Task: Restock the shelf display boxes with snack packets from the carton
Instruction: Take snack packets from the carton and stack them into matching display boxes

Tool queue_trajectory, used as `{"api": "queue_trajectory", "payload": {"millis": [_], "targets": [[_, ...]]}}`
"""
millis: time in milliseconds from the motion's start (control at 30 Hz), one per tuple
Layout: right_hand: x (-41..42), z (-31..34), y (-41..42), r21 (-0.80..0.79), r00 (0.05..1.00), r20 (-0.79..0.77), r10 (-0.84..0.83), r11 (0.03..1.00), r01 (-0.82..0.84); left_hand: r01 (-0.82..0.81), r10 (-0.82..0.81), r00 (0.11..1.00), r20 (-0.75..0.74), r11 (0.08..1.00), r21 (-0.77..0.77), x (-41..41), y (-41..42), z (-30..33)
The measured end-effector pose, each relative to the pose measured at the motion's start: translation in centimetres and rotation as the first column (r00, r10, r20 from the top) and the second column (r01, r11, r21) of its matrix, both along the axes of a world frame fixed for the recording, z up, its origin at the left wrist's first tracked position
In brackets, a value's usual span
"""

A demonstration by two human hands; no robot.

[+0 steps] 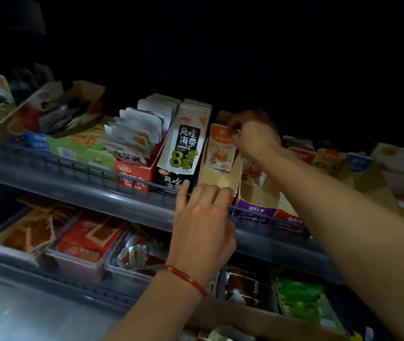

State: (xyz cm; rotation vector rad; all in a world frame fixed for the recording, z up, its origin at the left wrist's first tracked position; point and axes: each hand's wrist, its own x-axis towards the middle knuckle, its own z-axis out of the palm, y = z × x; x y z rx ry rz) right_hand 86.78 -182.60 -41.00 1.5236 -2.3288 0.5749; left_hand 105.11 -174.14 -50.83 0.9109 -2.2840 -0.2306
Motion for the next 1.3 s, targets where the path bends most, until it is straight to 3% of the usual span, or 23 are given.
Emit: {"api": "queue_trajectory", "payload": {"millis": [200, 367, 767, 900, 1100, 1200, 1300], "targets": [[-0.7, 0.9, -0.6, 0.078, 0.969, -0.239, -0.061, 0.994, 0.082, -0.013, 0.013, 1.000, -0.004, 0.999, 0.036, 0.0, 0.3, 0.4], [0.0, 0.8, -0.3, 0.019, 0.912, -0.401, -0.084, 0.995, 0.100, -0.023, 0.022, 1.000, 0.004, 0.998, 0.051, -0.1, 0.4, 0.6], [-0.5, -0.2, 0.1, 0.031, 0.904, -0.427, 0.011, 1.000, 0.003, -0.007, 0.007, 1.000, -0.012, 0.999, 0.041, -0.1, 0.4, 0.5], [-0.1, -0.1, 2.4, -0.034, 0.935, -0.348, 0.066, 0.996, -0.083, 0.010, -0.009, 0.997, -0.077, 1.000, 0.006, 0.0, 0.3, -0.1], [1.5, -0.1, 10.8, -0.195, 0.913, -0.367, 0.179, 0.945, -0.264, 0.044, -0.063, 0.988, -0.141, 0.990, -0.138, 0.4, 1.1, -0.9], [2.4, -1.8, 17.5, -0.225, 0.928, -0.295, 0.229, 0.927, -0.300, 0.125, -0.173, 0.970, -0.172, 0.958, -0.260, 0.8, 2.9, -1.5], [2.5, -5.2, 24.2, -0.148, 0.951, -0.159, 0.265, 0.946, -0.288, 0.284, -0.323, 0.939, -0.117, 0.921, -0.267, 0.9, 6.1, -3.0]]}}
